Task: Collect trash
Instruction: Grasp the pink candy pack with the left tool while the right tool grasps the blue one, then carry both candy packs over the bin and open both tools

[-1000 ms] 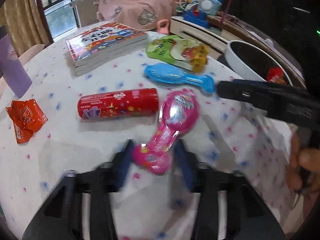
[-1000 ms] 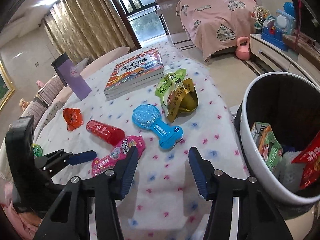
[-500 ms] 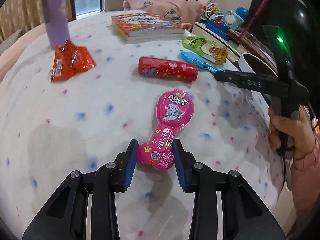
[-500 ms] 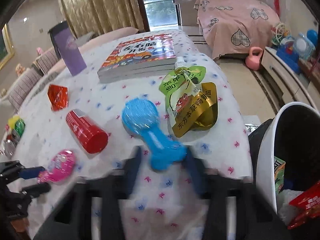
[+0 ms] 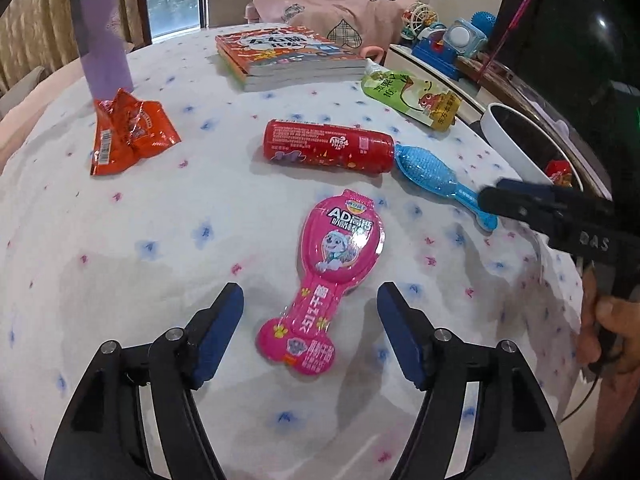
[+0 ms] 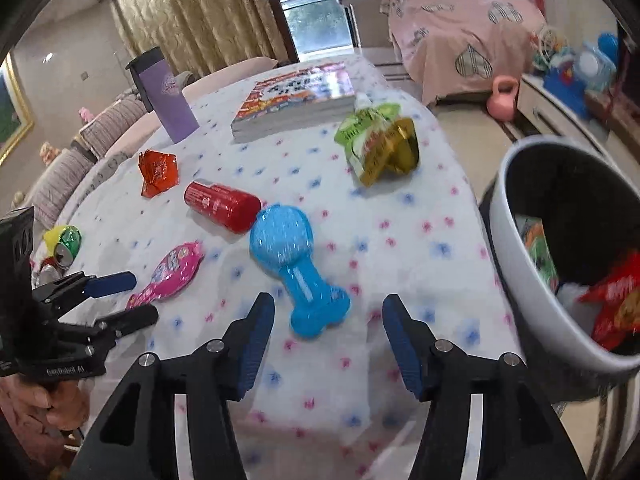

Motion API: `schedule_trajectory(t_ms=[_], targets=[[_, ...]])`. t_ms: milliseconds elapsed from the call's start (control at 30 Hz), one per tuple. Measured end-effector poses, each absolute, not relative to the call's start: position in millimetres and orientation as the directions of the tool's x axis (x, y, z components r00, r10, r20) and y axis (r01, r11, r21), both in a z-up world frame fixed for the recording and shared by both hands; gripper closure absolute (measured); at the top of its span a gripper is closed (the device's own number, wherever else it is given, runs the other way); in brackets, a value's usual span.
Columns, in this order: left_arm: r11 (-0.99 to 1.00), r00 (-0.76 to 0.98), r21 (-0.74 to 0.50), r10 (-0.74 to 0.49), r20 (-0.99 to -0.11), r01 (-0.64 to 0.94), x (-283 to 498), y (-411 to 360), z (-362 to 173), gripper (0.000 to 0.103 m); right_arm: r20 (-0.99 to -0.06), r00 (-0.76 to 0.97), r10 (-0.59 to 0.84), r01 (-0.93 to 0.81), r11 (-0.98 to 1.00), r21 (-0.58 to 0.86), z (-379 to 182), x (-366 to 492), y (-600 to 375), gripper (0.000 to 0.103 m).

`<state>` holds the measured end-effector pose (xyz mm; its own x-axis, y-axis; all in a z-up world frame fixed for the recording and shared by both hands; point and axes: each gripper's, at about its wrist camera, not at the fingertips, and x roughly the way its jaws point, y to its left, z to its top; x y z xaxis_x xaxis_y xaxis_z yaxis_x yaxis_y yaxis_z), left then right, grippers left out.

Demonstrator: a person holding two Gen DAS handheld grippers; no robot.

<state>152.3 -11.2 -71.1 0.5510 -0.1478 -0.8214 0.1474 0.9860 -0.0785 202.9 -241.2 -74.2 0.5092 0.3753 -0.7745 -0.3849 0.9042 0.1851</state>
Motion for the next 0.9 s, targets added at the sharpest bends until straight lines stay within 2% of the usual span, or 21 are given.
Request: schedule_trajectory(t_ms=[133, 200, 233, 267, 300, 600, 900], targets=[[0.986, 0.566, -0.047, -0.130, -0.814, 0.158, 155.0, -16.7, -72.3, 0.054, -0.786, 0.488, 0.379, -0.449, 0.881, 0.146, -80.3, 219.5, -215.3, 0.048], [0.986, 0.569, -0.036, -0.123, -0.813, 0.163, 155.0, -18.8, -71.8, 0.075, -0.806, 0.477, 0.349, -0.472, 0.876, 0.100, -89.9, 223.9, -202.2, 0.052], [0.985, 0.569, -0.037, -0.127, -0.812, 0.168, 154.8, -19.8, -71.2, 0.081, -0.800, 0.496, 0.339, -0.476, 0.876, 0.076, -90.6, 222.0, -200.5, 0.058], [0.984, 0.567, -0.048, -0.139, -0.812, 0.171, 154.6, -20.1, -70.8, 0.084, -0.801, 0.512, 0.310, -0.474, 0.880, 0.038, -91.1, 219.7, -197.1, 0.070], [0.984, 0.566, -0.060, -0.147, -0.811, 0.170, 154.5, -19.6, -70.2, 0.084, -0.799, 0.519, 0.302, -0.470, 0.882, 0.028, -90.2, 217.6, -197.5, 0.074], [0.970, 0.591, -0.149, -0.235, -0.772, 0.191, 142.6, -33.7, -48.2, 0.084, -0.738, 0.534, 0.413, -0.381, 0.896, 0.226, -70.9, 191.1, -251.3, 0.077], [0.942, 0.590, -0.169, -0.314, -0.744, 0.289, 143.1, -85.5, -25.8, 0.084, -0.681, 0.599, 0.421, -0.306, 0.906, 0.291, -47.1, 167.2, -302.8, 0.079]])
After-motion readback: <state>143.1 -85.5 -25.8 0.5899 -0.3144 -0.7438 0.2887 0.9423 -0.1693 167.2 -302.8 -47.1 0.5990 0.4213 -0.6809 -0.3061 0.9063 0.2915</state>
